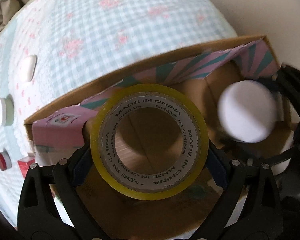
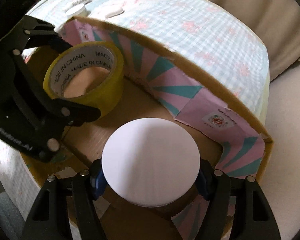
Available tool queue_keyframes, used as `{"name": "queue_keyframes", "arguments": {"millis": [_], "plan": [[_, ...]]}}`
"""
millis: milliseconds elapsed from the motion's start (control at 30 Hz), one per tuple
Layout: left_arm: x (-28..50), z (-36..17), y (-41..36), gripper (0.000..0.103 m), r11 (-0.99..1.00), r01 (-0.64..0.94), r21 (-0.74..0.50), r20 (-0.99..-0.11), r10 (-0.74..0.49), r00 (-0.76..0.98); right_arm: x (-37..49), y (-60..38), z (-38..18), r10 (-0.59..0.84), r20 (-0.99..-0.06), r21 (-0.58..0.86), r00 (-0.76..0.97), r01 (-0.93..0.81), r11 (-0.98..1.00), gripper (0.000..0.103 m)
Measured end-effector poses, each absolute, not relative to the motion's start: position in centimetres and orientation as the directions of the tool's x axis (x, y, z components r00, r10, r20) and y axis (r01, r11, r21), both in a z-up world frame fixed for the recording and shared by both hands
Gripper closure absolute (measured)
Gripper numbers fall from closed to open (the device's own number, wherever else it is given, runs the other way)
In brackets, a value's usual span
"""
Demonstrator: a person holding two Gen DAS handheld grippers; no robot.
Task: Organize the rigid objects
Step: 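Open both tools to release tape roll and jar inside the box, then lift away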
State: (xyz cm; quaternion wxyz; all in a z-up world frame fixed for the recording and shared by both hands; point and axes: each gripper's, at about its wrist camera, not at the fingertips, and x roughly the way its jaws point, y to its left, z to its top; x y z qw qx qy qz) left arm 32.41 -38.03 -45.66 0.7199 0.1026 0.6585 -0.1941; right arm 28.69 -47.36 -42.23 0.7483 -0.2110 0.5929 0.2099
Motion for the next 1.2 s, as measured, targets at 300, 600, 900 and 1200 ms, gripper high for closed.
{"name": "queue_keyframes", "arguments": {"millis": [300, 600, 900, 1200], "plan": [[31.0, -42.5, -36.2, 0.0, 0.917, 0.386, -0.104, -0.977, -0.166, 0.131, 28.6, -51.0, -39.5, 0.048, -0.965, -0.074, 0.257, -0.444, 0.893, 0.0], [31.1, -37.8, -35.9, 0.0, 0.915, 0.393, -0.09, -0.965, -0.178, 0.193, 26.9, -49.8, -36.0, 0.036, -0.949, -0.085, 0.312, -0.366, 0.927, 0.0], [29.1, -31.1, -34.3, 0.0, 0.918, 0.389, -0.078, -0.934, -0.203, 0.293, 25.7, -47.8, -30.4, 0.032, -0.933, -0.101, 0.358, -0.347, 0.933, 0.0], [25.3, -23.0, -27.9, 0.0, 0.938, 0.343, -0.056, -0.883, -0.207, 0.421, 24.3, -44.8, -23.4, 0.031, -0.905, -0.115, 0.425, -0.314, 0.942, 0.0]]}}
